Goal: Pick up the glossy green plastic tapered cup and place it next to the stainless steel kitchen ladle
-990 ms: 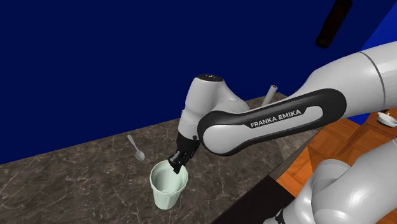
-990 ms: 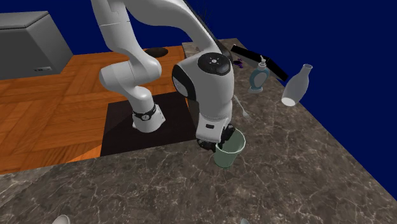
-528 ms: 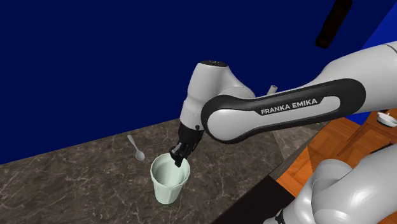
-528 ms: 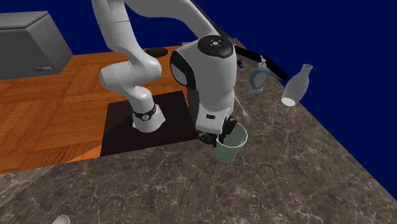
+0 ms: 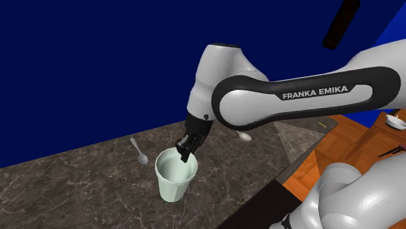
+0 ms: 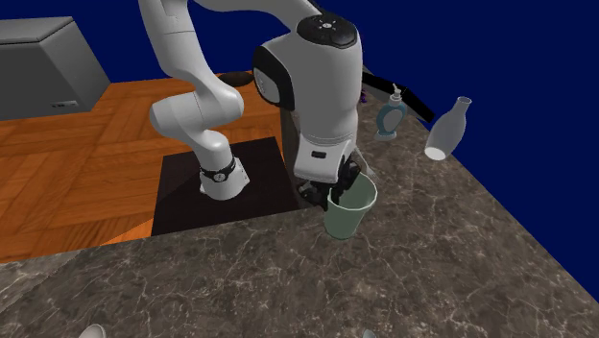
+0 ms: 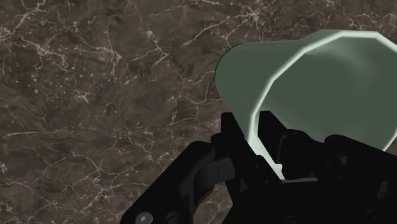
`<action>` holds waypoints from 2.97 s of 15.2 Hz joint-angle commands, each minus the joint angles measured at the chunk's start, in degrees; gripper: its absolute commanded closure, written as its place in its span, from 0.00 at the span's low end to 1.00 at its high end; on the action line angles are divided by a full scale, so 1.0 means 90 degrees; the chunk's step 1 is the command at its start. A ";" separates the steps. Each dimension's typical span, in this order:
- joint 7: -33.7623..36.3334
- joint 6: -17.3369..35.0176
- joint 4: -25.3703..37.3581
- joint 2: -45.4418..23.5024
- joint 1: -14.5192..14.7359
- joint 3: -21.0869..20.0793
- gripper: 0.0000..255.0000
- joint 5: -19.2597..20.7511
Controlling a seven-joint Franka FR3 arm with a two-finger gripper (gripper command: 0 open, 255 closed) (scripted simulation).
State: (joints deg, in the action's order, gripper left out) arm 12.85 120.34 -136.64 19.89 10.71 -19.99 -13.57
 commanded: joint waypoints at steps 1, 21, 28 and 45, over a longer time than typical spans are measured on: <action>0.0017 -0.0170 0.0132 0.0041 -0.0004 0.0016 1.00 0.0012; -0.0011 -0.1798 0.1342 0.0443 -0.0090 0.0314 1.00 0.0124; -0.1068 -0.2074 0.0580 0.1317 -0.0360 0.1175 1.00 0.0308; -0.3635 -0.2621 0.0173 0.2018 -0.1346 0.3384 1.00 0.1569</action>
State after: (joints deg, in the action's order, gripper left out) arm -18.21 97.08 -135.27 37.97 -0.76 9.10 -0.34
